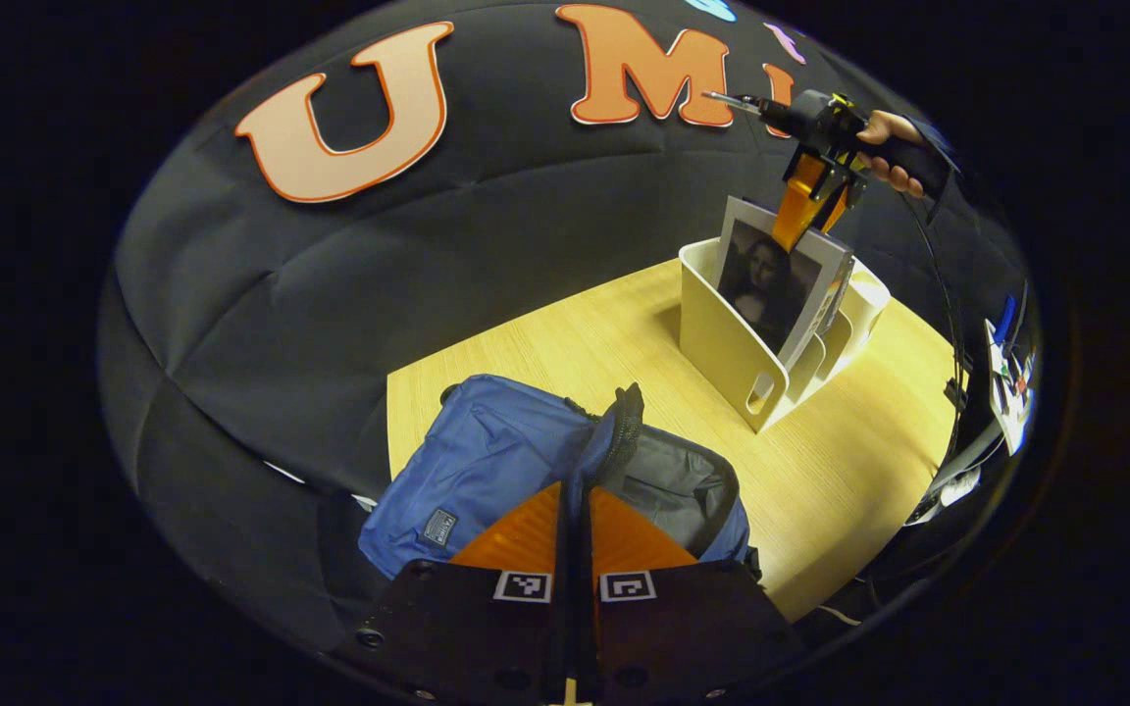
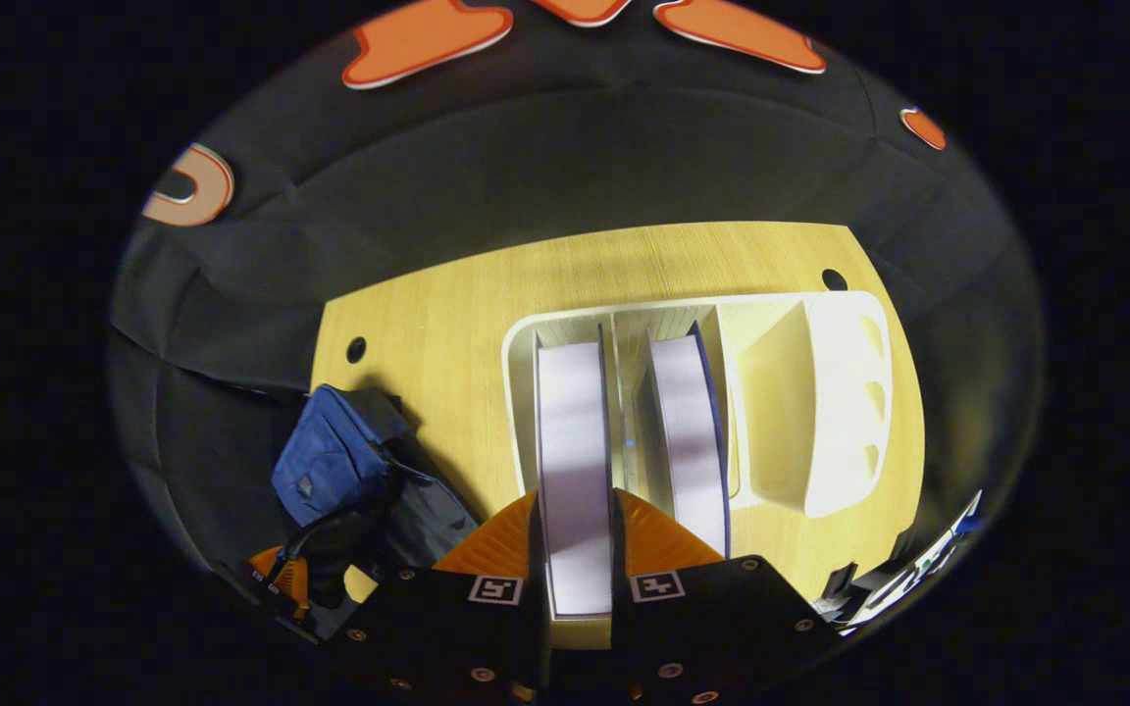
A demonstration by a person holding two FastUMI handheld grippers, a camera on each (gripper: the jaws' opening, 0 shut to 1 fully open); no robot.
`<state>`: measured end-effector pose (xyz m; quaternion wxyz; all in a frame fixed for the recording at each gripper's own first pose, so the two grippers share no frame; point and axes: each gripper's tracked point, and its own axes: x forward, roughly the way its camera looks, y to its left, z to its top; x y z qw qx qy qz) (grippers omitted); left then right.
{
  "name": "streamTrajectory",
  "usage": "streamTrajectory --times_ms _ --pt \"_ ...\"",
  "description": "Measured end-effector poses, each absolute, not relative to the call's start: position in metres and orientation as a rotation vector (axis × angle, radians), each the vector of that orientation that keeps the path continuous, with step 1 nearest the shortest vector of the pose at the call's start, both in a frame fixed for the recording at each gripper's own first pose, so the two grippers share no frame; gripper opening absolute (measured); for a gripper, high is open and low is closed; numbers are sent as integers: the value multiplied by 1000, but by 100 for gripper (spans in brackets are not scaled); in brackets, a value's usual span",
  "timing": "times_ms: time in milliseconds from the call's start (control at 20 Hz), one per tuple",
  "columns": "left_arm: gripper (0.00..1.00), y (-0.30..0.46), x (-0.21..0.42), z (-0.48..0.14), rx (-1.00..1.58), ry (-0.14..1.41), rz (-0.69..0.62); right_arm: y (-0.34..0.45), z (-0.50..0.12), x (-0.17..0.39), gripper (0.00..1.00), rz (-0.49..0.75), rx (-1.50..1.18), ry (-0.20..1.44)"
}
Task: Open the schoolbag, grab two books from the bookshelf and put them into the schoolbag.
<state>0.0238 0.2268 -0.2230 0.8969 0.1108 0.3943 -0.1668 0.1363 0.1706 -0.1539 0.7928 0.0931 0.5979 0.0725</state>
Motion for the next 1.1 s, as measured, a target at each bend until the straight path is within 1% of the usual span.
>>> streamTrajectory --times_ms 300,700,1000,1100 --pt "4 241 41 -202 248 799 -318 147 -105 118 25 211 320 1147" --pt "4 241 45 -190 263 812 -306 108 -63 87 25 242 475 1018" --pt "4 244 47 -184 222 831 -285 115 -50 46 24 358 664 968" --pt "4 242 48 -183 201 839 -272 130 -58 32 24 402 727 968"
